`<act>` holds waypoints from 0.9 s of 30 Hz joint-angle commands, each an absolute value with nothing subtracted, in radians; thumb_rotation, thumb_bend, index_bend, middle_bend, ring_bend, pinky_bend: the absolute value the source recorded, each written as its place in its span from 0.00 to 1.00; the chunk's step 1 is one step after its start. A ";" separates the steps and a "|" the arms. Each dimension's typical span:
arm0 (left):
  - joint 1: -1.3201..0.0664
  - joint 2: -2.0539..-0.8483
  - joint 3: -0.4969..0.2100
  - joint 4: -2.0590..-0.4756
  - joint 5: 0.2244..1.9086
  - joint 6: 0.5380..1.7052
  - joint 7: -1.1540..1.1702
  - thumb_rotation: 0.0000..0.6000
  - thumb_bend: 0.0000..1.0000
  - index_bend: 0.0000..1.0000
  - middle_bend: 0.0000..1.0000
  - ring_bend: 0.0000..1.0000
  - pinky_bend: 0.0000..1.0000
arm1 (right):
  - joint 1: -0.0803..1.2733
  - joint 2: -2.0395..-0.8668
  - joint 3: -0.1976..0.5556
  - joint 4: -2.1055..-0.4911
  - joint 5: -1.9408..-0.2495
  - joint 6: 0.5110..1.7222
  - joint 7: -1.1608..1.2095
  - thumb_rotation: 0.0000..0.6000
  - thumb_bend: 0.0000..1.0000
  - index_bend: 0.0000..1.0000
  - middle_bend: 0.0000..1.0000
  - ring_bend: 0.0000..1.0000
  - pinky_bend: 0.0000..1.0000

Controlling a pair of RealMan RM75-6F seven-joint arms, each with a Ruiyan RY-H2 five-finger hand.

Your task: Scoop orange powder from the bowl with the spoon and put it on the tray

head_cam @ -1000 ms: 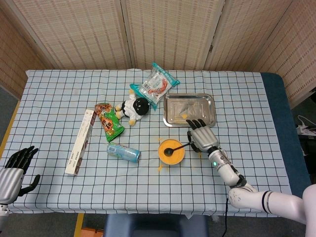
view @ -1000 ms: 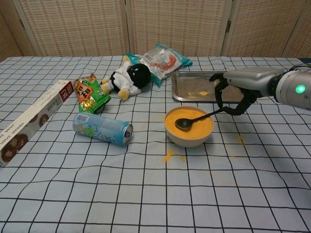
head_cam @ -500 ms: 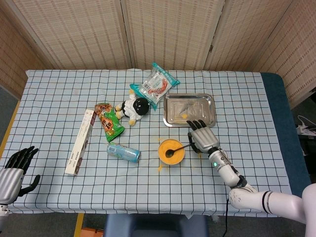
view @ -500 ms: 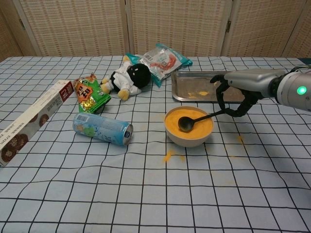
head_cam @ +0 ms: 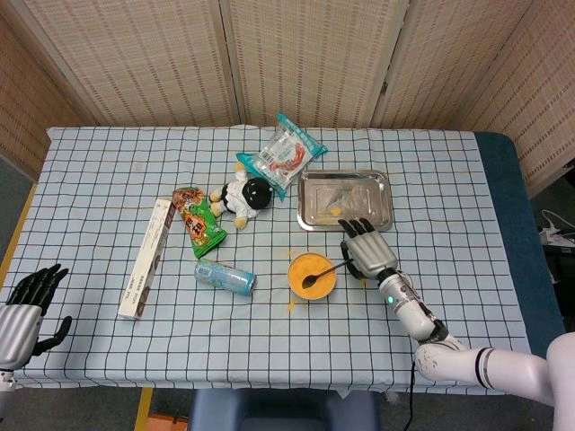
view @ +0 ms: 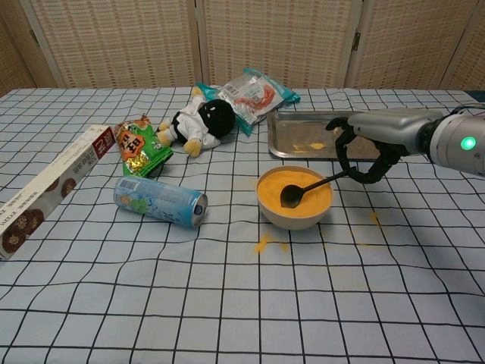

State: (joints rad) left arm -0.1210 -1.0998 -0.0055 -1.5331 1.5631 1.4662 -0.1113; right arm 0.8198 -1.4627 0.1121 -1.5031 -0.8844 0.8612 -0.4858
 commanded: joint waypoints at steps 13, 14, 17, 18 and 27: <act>-0.123 -1.095 0.000 -1.546 1.570 1.460 -0.116 1.00 0.44 0.00 0.00 0.00 0.08 | 0.819 -1.469 0.110 -1.495 -0.899 0.871 -0.472 1.00 0.37 0.57 0.00 0.00 0.00; -0.123 -1.094 0.000 -1.547 1.569 1.460 -0.115 1.00 0.44 0.00 0.00 0.00 0.08 | 0.819 -1.470 0.110 -1.495 -0.901 0.872 -0.471 1.00 0.37 0.58 0.00 0.00 0.00; -0.123 -1.095 0.001 -1.546 1.569 1.460 -0.116 1.00 0.44 0.00 0.00 0.00 0.08 | 0.818 -1.472 0.110 -1.494 -0.907 0.877 -0.469 1.00 0.38 0.60 0.00 0.00 0.00; -0.122 -1.094 0.002 -1.547 1.571 1.461 -0.116 1.00 0.44 0.00 0.00 0.00 0.08 | 0.817 -1.473 0.110 -1.494 -0.911 0.880 -0.467 1.00 0.39 0.61 0.00 0.00 0.00; -0.119 -1.093 0.001 -1.549 1.576 1.471 -0.117 1.00 0.44 0.00 0.00 0.00 0.08 | 0.793 -1.511 0.116 -1.456 -1.041 0.972 -0.428 1.00 0.54 0.78 0.03 0.00 0.03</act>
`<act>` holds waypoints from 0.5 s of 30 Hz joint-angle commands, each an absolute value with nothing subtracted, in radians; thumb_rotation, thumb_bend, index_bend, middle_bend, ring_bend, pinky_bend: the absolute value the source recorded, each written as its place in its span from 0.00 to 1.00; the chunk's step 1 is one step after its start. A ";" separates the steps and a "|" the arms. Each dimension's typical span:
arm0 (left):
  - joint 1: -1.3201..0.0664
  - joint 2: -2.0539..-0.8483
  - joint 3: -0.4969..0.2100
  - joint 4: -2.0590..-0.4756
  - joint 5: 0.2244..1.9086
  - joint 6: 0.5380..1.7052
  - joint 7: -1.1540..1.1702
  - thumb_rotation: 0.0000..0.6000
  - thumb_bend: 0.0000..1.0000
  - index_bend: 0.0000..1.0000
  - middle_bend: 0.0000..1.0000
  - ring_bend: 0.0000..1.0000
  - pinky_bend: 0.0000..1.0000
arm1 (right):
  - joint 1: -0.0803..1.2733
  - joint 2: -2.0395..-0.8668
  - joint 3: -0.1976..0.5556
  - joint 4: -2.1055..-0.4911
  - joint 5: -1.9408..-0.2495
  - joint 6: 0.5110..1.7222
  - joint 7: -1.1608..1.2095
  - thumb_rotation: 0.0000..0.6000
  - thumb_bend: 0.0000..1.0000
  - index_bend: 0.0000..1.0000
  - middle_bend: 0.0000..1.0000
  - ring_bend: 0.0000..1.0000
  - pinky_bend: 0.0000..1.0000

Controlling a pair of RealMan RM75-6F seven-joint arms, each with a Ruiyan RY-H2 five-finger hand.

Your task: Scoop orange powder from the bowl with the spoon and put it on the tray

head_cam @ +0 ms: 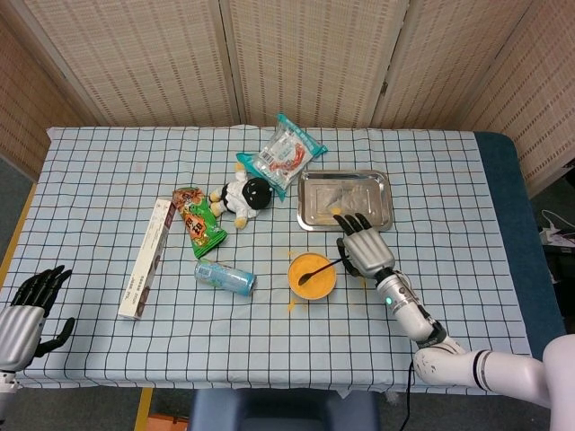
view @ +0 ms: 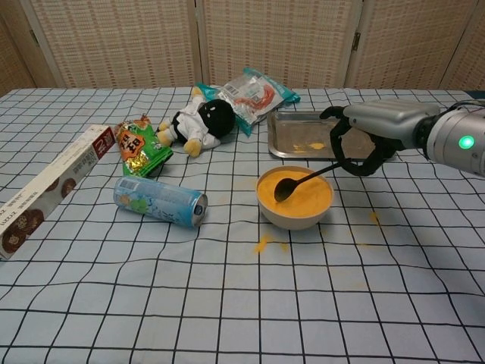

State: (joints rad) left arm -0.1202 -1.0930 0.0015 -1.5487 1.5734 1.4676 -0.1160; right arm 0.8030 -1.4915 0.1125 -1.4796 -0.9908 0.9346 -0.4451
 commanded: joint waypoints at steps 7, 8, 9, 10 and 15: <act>-0.119 -1.094 0.000 -1.545 1.578 1.476 -0.121 1.00 0.44 0.00 0.00 0.00 0.08 | 0.800 -1.546 0.122 -1.385 -1.111 1.002 -0.444 1.00 0.57 0.85 0.09 0.00 0.09; -0.120 -1.094 0.000 -1.544 1.577 1.474 -0.122 1.00 0.44 0.00 0.00 0.00 0.08 | 0.802 -1.555 0.122 -1.364 -1.120 1.005 -0.450 1.00 0.58 0.86 0.09 0.00 0.10; -0.120 -1.094 0.000 -1.544 1.577 1.473 -0.122 1.00 0.44 0.00 0.00 0.00 0.08 | 0.805 -1.562 0.122 -1.347 -1.125 1.004 -0.456 1.00 0.58 0.87 0.10 0.00 0.11; -0.120 -1.094 0.001 -1.544 1.576 1.473 -0.122 1.00 0.44 0.00 0.00 0.00 0.08 | 0.807 -1.569 0.122 -1.331 -1.131 1.004 -0.461 1.00 0.59 0.87 0.11 0.00 0.11; -0.124 -1.097 -0.001 -1.541 1.571 1.464 -0.120 1.00 0.44 0.00 0.00 0.00 0.08 | 0.815 -1.611 0.120 -1.248 -1.171 1.011 -0.472 1.00 0.60 0.90 0.13 0.00 0.14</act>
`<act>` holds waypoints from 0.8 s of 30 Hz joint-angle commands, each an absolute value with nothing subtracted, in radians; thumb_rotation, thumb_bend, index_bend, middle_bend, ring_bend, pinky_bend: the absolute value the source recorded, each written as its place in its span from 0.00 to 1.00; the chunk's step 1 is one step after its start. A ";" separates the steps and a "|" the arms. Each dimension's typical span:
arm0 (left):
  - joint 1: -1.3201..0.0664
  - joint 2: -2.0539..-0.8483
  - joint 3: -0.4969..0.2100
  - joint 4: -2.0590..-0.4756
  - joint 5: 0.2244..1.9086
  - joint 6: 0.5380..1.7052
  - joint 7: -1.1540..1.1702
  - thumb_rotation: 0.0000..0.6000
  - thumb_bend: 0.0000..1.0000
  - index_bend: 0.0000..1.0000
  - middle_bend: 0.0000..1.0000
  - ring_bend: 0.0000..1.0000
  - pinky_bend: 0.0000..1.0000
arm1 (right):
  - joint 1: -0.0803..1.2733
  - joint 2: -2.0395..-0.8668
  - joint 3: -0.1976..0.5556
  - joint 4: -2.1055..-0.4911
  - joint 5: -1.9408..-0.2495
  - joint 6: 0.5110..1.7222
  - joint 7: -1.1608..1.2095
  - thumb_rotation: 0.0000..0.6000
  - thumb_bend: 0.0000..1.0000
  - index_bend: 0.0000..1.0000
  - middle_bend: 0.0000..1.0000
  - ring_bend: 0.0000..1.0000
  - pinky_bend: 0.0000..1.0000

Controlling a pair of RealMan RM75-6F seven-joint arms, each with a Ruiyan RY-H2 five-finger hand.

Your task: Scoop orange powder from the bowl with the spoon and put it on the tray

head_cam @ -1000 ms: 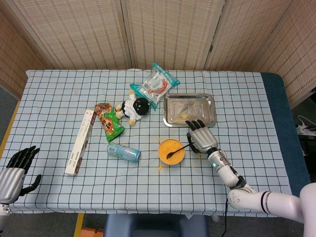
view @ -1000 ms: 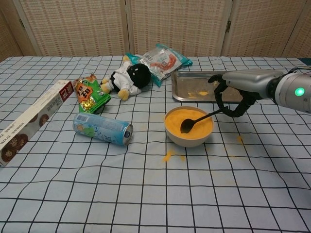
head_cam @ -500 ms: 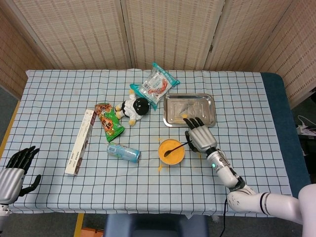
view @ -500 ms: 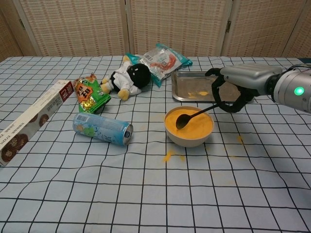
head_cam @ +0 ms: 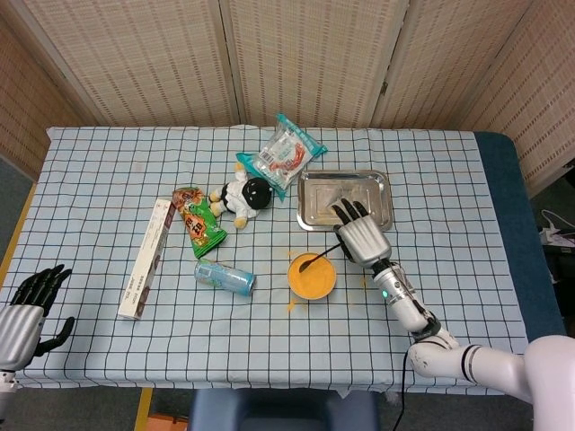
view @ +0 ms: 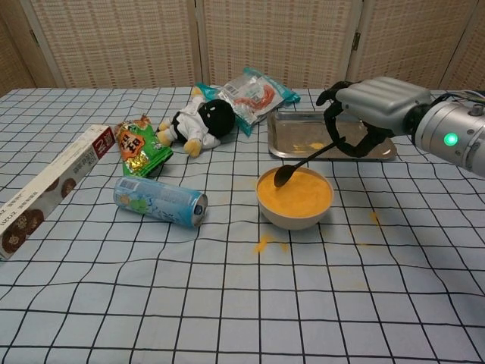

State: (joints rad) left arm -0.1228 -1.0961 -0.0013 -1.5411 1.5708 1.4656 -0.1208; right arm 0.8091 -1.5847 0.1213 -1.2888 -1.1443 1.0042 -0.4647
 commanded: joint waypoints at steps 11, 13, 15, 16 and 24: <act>-0.122 -1.099 0.000 -1.545 1.571 1.467 -0.110 1.00 0.44 0.00 0.00 0.00 0.08 | 0.787 -1.590 0.078 -1.266 -1.247 1.000 -0.452 1.00 0.60 0.93 0.14 0.00 0.15; -0.123 -1.099 0.000 -1.546 1.572 1.467 -0.108 1.00 0.44 0.00 0.00 0.00 0.08 | 0.779 -1.560 0.069 -1.309 -1.249 0.992 -0.460 1.00 0.61 0.93 0.14 0.00 0.15; -0.122 -1.098 0.000 -1.548 1.574 1.467 -0.107 1.00 0.44 0.00 0.00 0.00 0.08 | 0.770 -1.525 0.063 -1.365 -1.246 0.987 -0.466 1.00 0.61 0.93 0.14 0.00 0.15; -0.122 -1.098 0.001 -1.547 1.574 1.468 -0.107 1.00 0.44 0.00 0.00 0.00 0.08 | 0.766 -1.511 0.062 -1.386 -1.245 0.987 -0.467 1.00 0.61 0.93 0.14 0.00 0.15; -0.122 -1.097 0.002 -1.549 1.578 1.470 -0.109 1.00 0.44 0.00 0.00 0.00 0.08 | 0.735 -1.490 0.098 -1.433 -1.236 1.052 -0.479 1.00 0.61 0.94 0.14 0.00 0.17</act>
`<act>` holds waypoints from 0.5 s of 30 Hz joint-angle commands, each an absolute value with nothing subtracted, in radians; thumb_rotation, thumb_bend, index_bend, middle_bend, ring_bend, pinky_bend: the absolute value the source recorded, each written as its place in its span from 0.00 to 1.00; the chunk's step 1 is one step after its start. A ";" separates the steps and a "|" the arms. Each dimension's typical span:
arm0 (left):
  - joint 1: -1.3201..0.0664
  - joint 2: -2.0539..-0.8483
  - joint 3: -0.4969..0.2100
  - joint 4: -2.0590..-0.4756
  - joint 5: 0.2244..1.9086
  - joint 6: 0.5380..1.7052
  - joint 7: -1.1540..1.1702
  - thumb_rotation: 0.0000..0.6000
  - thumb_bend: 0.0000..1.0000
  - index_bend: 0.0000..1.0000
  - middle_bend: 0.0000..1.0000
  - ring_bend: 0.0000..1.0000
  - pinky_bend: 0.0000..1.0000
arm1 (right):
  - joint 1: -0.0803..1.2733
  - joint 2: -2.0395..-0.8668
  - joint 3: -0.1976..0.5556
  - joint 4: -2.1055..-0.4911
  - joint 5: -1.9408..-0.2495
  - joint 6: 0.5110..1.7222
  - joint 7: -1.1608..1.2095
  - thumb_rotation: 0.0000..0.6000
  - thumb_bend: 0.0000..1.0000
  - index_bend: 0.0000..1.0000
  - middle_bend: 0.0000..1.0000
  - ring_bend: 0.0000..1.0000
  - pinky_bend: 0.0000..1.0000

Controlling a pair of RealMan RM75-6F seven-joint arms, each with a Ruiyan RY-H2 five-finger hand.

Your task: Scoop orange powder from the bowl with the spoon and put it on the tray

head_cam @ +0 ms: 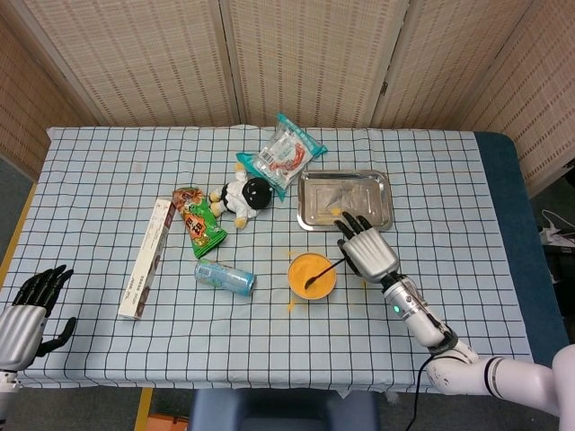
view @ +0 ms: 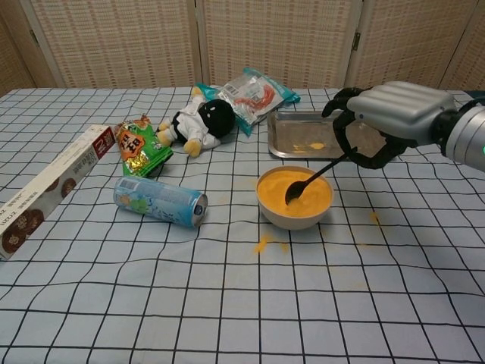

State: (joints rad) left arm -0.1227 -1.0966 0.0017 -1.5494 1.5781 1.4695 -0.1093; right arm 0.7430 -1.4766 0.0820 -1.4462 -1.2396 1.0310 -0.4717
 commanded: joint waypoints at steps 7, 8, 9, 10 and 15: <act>-0.123 -1.098 0.001 -1.547 1.575 1.467 -0.110 1.00 0.44 0.00 0.00 0.00 0.08 | 0.757 -1.589 0.133 -1.307 -1.235 1.054 -0.490 1.00 0.61 0.94 0.14 0.00 0.19; -0.124 -1.098 0.000 -1.547 1.574 1.467 -0.110 1.00 0.44 0.00 0.00 0.00 0.08 | 0.761 -1.603 0.135 -1.287 -1.238 1.052 -0.491 1.00 0.61 0.94 0.14 0.00 0.19; -0.124 -1.098 0.000 -1.546 1.573 1.466 -0.110 1.00 0.44 0.00 0.00 0.00 0.08 | 0.764 -1.616 0.137 -1.266 -1.240 1.051 -0.491 1.00 0.61 0.94 0.15 0.01 0.19; -0.124 -1.098 0.000 -1.545 1.572 1.466 -0.111 1.00 0.44 0.00 0.00 0.00 0.08 | 0.768 -1.634 0.139 -1.238 -1.243 1.049 -0.489 1.00 0.61 0.94 0.15 0.01 0.20; -0.124 -1.100 -0.001 -1.540 1.568 1.463 -0.112 1.00 0.44 0.00 0.00 0.00 0.08 | 0.776 -1.680 0.139 -1.160 -1.254 1.032 -0.466 1.00 0.61 0.94 0.15 0.02 0.20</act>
State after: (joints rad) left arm -0.1241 -1.0997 -0.0006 -1.5408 1.5683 1.4630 -0.1122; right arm 0.7705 -1.6611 0.1373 -1.1836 -1.2468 1.0401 -0.4758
